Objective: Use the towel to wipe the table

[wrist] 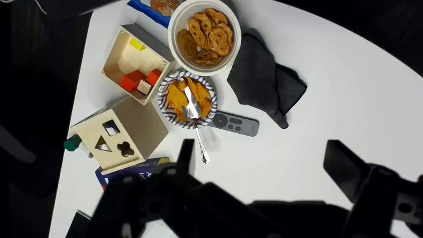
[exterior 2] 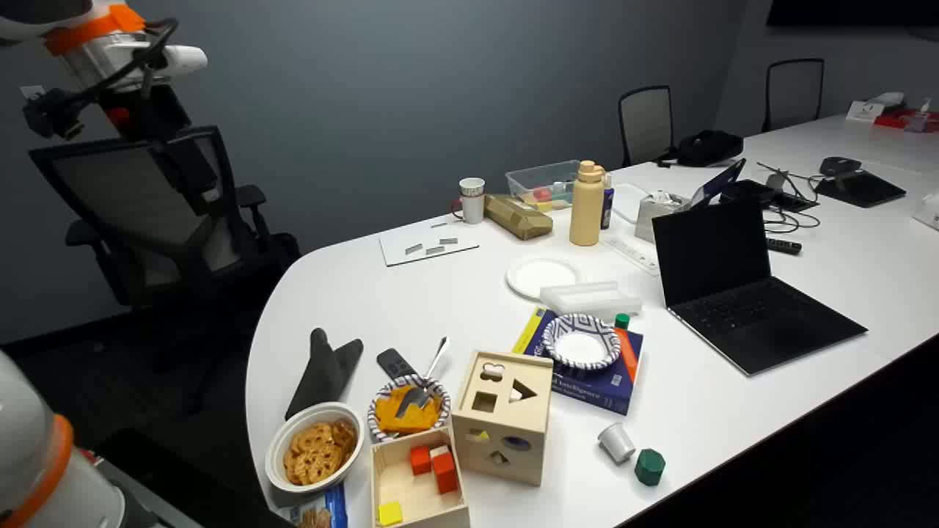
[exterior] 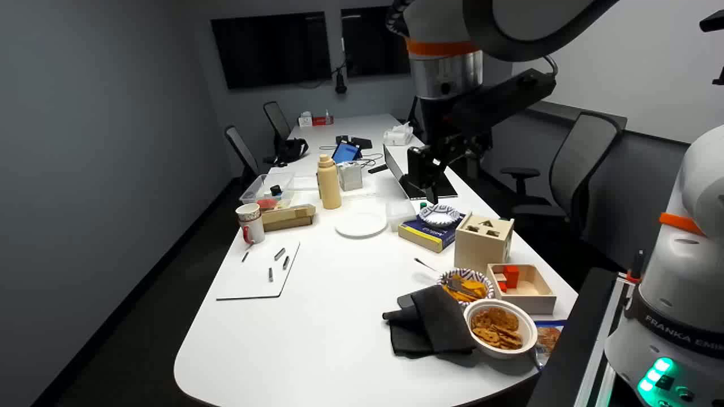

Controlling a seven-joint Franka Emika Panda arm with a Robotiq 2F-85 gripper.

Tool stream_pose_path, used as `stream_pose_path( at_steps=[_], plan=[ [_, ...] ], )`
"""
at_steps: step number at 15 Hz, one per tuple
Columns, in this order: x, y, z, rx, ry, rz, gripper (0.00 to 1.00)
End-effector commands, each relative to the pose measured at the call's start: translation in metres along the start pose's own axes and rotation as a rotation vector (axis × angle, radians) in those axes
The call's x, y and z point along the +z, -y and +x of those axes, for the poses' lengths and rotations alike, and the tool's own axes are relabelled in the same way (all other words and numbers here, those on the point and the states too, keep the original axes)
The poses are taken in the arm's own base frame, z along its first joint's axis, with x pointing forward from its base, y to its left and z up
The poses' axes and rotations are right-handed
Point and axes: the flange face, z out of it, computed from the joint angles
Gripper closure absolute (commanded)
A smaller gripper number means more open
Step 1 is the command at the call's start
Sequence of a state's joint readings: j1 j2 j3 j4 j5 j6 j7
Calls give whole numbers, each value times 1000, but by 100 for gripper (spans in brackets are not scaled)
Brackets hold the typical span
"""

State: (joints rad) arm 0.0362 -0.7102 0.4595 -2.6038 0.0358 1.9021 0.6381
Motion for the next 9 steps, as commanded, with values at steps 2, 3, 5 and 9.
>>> stream_pose_path(
  at_steps=[2,3,5,9],
  plan=[
    [0,0,0,0,0,-1,0],
    [0,0,0,0,0,-1,0],
    [4,-1,5,-15,14,-2,0],
    [40,-6,23,-129,85,6,0]
  ],
)
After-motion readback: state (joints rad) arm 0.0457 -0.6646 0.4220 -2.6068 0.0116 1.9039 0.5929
